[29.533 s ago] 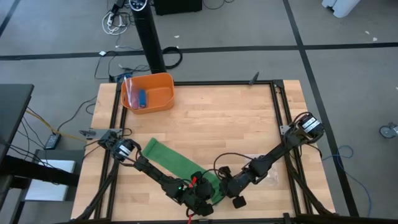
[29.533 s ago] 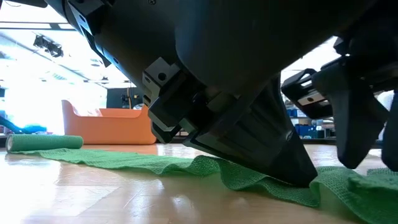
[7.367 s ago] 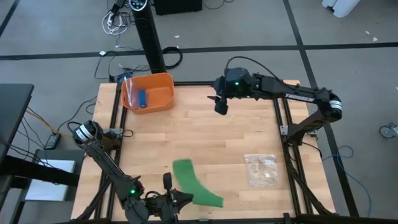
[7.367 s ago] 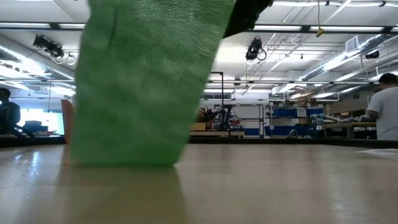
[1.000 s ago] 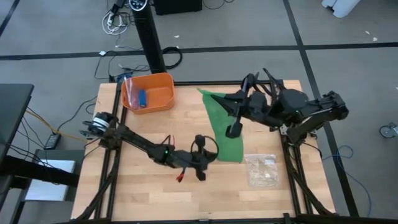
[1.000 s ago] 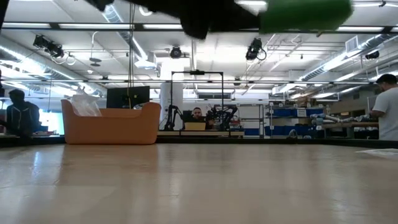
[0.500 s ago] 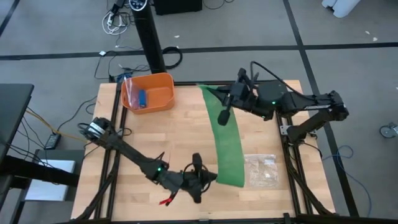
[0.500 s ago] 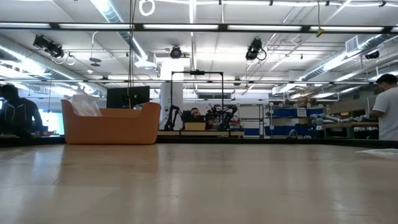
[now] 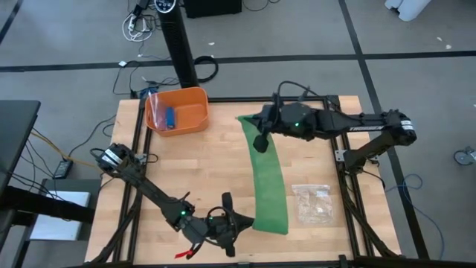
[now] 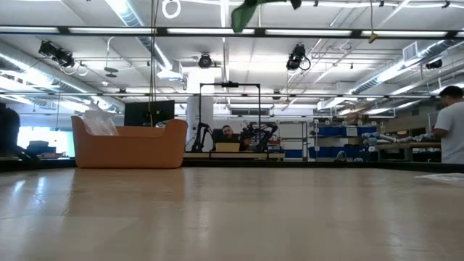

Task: Roll bandage
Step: Roll the green bandage

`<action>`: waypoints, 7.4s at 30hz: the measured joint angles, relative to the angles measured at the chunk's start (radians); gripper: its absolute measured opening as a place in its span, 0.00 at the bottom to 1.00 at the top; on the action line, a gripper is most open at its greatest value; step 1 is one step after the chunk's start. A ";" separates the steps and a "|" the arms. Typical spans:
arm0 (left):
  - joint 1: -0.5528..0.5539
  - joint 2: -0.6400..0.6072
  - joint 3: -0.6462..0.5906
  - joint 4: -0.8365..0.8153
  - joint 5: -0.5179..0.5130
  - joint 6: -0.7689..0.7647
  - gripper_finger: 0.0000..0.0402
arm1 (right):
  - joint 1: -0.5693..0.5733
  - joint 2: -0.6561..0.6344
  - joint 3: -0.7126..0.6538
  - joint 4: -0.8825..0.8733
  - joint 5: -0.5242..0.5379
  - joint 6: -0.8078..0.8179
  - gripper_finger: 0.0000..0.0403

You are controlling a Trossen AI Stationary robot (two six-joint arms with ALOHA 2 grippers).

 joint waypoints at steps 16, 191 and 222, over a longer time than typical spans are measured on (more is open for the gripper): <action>-0.010 0.000 0.000 0.000 -0.016 -0.104 0.00 | 0.032 0.000 -0.151 -0.019 -0.108 0.095 0.25; 0.061 -0.137 -0.258 0.060 -0.234 0.071 0.00 | 0.077 0.048 0.162 -0.041 -0.080 -0.025 0.00; 0.018 -0.137 -0.238 -0.016 -0.183 -0.049 0.00 | -0.150 0.060 0.161 -0.132 -0.348 0.331 0.41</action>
